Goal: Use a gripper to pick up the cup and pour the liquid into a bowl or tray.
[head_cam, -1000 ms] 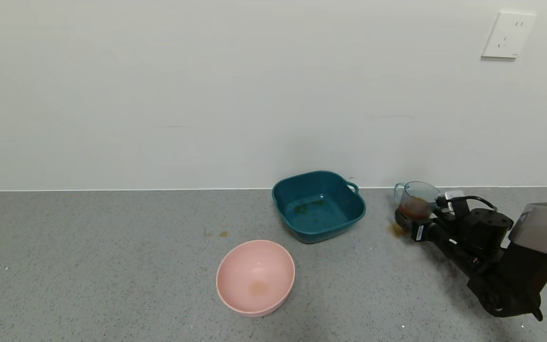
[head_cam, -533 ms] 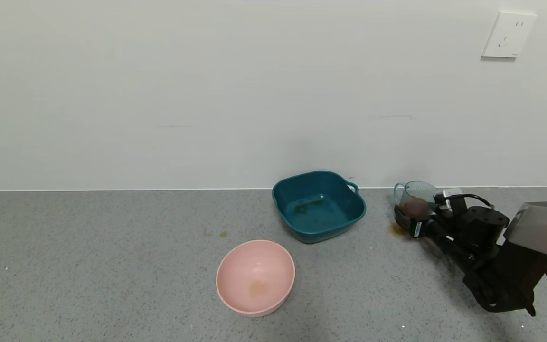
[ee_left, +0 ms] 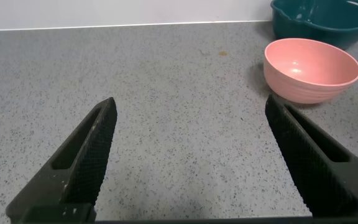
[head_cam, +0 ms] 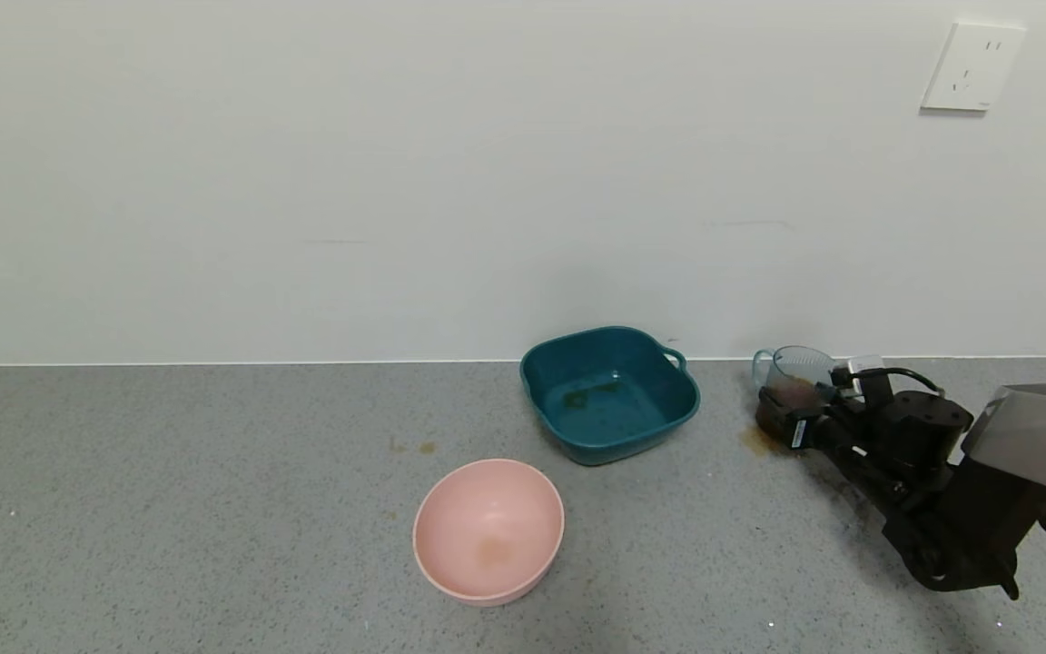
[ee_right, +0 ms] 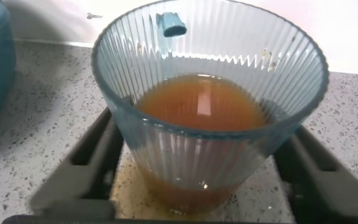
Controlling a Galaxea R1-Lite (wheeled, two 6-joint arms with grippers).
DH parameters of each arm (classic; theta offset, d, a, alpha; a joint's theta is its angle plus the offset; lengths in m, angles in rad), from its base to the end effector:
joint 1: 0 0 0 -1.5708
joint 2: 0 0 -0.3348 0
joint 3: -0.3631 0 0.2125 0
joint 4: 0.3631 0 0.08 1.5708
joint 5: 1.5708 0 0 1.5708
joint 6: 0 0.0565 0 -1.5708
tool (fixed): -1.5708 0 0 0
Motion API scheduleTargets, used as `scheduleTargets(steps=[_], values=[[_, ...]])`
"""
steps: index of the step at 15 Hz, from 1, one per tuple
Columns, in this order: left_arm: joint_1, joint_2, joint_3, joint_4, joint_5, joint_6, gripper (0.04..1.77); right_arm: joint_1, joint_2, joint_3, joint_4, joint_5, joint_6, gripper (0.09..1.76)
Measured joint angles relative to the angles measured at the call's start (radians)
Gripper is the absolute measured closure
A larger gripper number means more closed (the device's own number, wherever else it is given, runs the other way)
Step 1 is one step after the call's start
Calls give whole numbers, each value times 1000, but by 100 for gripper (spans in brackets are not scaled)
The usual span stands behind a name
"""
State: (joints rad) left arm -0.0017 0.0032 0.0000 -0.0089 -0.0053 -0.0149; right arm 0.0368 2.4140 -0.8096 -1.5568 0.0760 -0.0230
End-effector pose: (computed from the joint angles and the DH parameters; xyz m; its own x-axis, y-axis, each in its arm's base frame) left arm 0.0006 -0.0003 0.0767 1.0000 -0.0070 0.0057 0.0071 0.9999 -0.0149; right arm 0.4545 0.0210 0.0151 0.9925 0.1125 -0.0474 -0.1135 0.9933 -0.0194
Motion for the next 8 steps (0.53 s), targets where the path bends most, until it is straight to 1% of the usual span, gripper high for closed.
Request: scheduleTargets(steps=[1, 2, 8], values=[[0, 0, 0, 0, 0, 0, 9, -1, 1, -2, 0, -1, 0, 47], [0, 0, 0, 0, 0, 0, 9, -2, 3, -3, 0, -1, -1, 49], [0, 0, 0, 0, 0, 0, 9, -2, 4, -5, 0, -1, -1, 50]])
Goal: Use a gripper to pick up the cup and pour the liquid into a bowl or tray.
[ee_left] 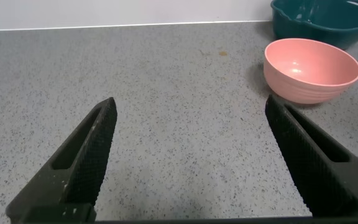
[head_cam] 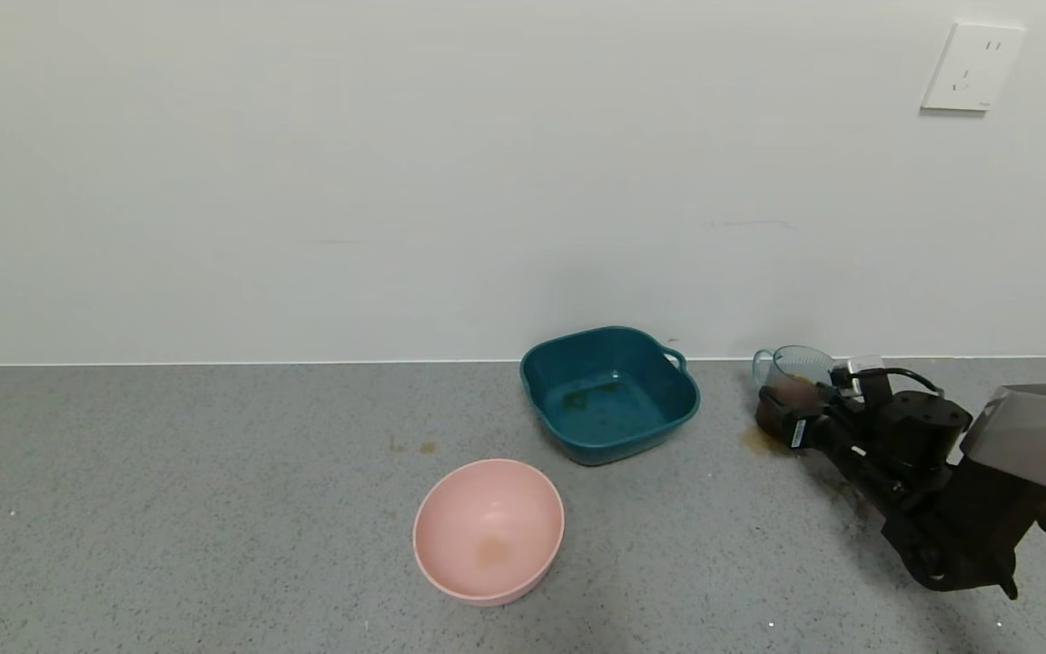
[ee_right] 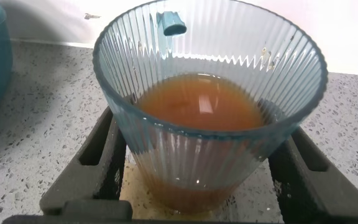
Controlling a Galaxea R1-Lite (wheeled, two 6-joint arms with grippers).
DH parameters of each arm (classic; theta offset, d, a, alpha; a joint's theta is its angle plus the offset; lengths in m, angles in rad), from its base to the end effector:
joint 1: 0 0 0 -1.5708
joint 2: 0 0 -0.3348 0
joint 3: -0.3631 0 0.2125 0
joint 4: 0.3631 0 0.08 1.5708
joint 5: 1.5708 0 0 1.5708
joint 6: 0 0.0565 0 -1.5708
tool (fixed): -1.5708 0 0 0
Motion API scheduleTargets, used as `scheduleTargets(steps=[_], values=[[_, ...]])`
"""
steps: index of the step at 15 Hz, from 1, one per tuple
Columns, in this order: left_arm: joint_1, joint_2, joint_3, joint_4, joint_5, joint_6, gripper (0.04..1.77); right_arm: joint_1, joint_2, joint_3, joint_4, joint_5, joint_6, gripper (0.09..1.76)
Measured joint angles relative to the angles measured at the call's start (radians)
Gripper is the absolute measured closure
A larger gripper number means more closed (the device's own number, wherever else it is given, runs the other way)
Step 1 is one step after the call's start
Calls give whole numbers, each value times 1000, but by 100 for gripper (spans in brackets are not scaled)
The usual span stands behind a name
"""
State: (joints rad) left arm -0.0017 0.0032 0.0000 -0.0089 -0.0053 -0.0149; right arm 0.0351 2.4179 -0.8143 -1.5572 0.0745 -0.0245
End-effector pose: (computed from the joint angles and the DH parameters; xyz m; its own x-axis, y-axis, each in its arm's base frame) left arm 0.0006 -0.0003 0.0767 1.0000 -0.0070 0.0057 0.0071 0.9999 -0.0149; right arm 0.4556 0.0202 0.0144 0.9929 0.1093 -0.0463 -0.1104 0.9937 -0.0210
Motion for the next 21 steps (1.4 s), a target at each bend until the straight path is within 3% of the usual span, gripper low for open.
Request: scheduleTargets(steps=[10, 21], values=[[0, 0, 0, 0, 1, 0, 9, 0, -46, 2, 56, 6, 3, 51], [0, 0, 0, 0, 0, 0, 9, 37, -265, -114, 386, -33, -23, 51]])
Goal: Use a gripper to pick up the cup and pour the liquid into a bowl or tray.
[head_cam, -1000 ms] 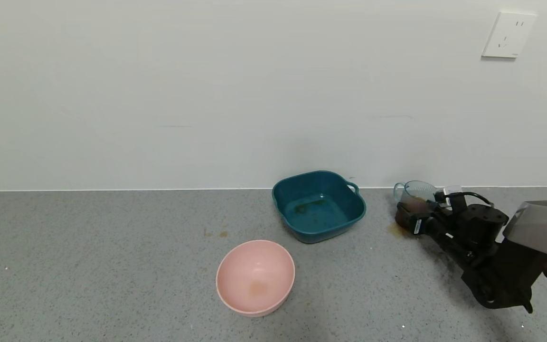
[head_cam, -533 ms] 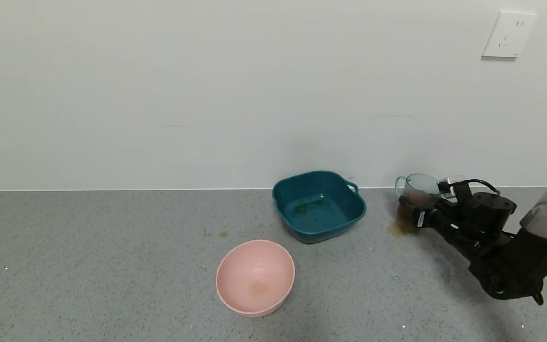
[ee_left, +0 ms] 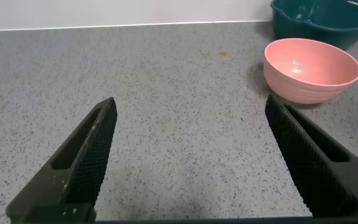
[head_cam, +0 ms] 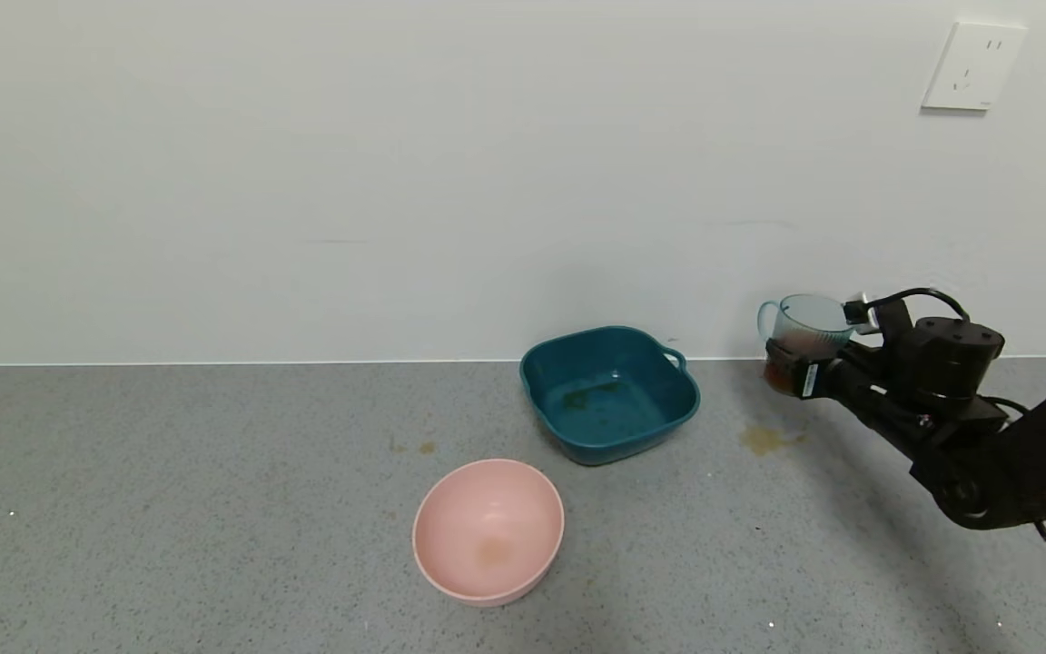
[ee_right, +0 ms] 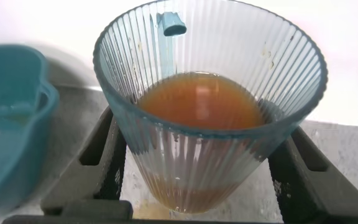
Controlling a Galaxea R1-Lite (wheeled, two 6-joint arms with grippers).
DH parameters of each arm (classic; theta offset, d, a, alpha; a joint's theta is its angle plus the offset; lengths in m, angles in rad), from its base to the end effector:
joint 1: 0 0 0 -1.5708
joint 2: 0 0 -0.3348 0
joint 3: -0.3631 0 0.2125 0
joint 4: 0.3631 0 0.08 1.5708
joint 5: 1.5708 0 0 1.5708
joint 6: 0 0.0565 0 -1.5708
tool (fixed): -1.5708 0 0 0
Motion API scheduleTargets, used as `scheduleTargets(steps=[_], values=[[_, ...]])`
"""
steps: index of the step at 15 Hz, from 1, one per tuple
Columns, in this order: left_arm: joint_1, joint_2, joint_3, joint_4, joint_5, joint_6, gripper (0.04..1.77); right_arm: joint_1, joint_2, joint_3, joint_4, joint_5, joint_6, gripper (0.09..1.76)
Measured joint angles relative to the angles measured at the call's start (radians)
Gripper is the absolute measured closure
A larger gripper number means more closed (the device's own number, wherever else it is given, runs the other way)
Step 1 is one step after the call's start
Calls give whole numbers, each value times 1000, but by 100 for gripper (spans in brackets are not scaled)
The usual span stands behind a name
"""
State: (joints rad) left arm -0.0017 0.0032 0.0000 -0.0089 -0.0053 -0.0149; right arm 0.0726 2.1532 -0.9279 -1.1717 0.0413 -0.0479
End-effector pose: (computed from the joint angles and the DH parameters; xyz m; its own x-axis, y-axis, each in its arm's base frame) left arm 0.0006 -0.0003 0.0767 1.0000 -0.0070 0.0057 0.0071 0.9999 -0.0149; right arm 0.4573 0.0356 0.1109 0.9921 0.1135 -0.0535 -0.1160 0.9922 -0.0456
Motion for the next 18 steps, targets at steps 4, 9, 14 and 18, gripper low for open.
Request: scheduleTargets(steps=[4, 9, 14, 18], values=[[0, 0, 0, 0, 0, 0, 9, 39, -49, -87, 123, -20, -32, 51], [0, 0, 0, 0, 0, 0, 9, 127, -103, -188, 267, -50, -51, 51], [0, 0, 0, 0, 0, 0, 9, 231, -139, -221, 307, -87, -78, 51], [0, 0, 0, 0, 0, 0, 9, 323, -151, -243, 323, -102, -106, 51]])
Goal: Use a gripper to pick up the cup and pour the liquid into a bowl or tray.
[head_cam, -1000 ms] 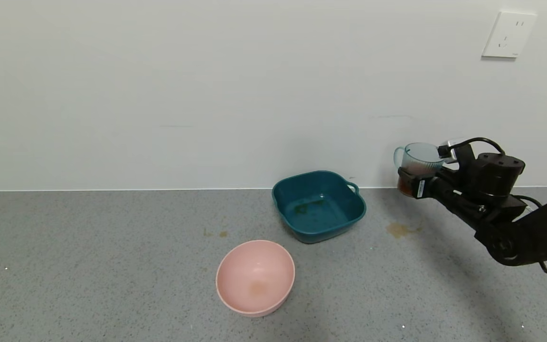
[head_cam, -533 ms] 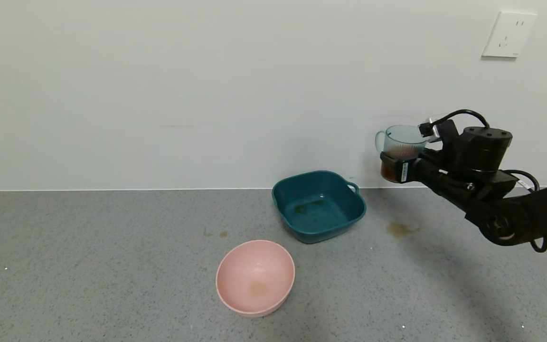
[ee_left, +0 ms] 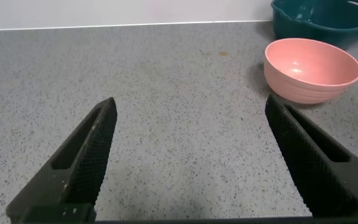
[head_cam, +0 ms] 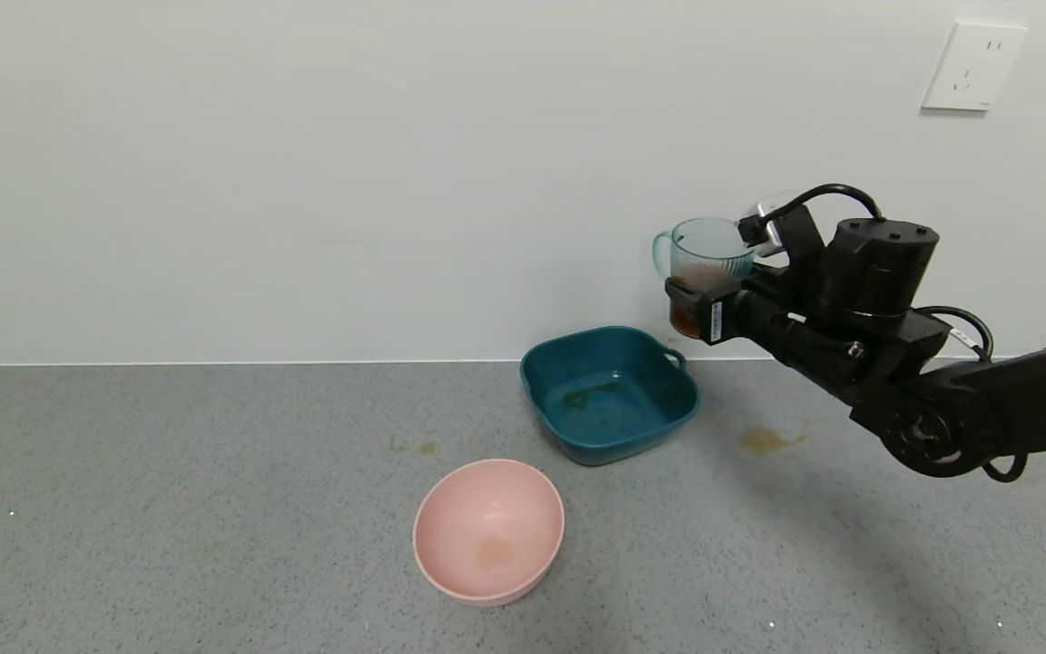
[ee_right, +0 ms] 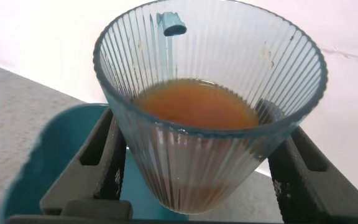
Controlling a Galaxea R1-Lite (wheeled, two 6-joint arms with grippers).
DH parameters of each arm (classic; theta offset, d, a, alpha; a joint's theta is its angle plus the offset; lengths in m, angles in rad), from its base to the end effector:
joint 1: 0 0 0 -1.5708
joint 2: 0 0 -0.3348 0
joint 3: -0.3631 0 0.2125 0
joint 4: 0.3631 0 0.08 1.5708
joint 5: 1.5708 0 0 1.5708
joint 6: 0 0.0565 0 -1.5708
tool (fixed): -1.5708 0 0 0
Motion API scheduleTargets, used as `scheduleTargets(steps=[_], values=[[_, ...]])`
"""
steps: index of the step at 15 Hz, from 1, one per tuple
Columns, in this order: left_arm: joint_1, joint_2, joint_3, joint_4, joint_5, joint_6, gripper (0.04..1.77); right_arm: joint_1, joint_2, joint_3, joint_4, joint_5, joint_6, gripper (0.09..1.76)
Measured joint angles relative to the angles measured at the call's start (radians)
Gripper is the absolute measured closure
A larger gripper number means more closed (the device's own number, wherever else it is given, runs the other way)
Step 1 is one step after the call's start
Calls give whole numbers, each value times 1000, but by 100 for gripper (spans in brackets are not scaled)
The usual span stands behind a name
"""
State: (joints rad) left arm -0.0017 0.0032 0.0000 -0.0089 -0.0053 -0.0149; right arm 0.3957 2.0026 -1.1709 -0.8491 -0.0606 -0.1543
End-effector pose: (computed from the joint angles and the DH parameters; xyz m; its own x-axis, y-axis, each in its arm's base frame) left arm 0.0006 -0.0003 0.0767 1.0000 -0.0070 0.0057 0.0071 0.9999 -0.0149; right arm 0.4314 0.1765 0.2105 0.9442 0.3288 0.0174 -0.3225 0.9342 -0.1526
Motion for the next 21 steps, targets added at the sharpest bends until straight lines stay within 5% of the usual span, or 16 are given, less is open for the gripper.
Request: scheduleTargets(steps=[11, 21], values=[[0, 0, 0, 0, 0, 0, 9, 195, 11, -13, 1, -72, -46, 51], [0, 0, 0, 0, 0, 0, 9, 241, -8, -28, 37, -80, -54, 51]])
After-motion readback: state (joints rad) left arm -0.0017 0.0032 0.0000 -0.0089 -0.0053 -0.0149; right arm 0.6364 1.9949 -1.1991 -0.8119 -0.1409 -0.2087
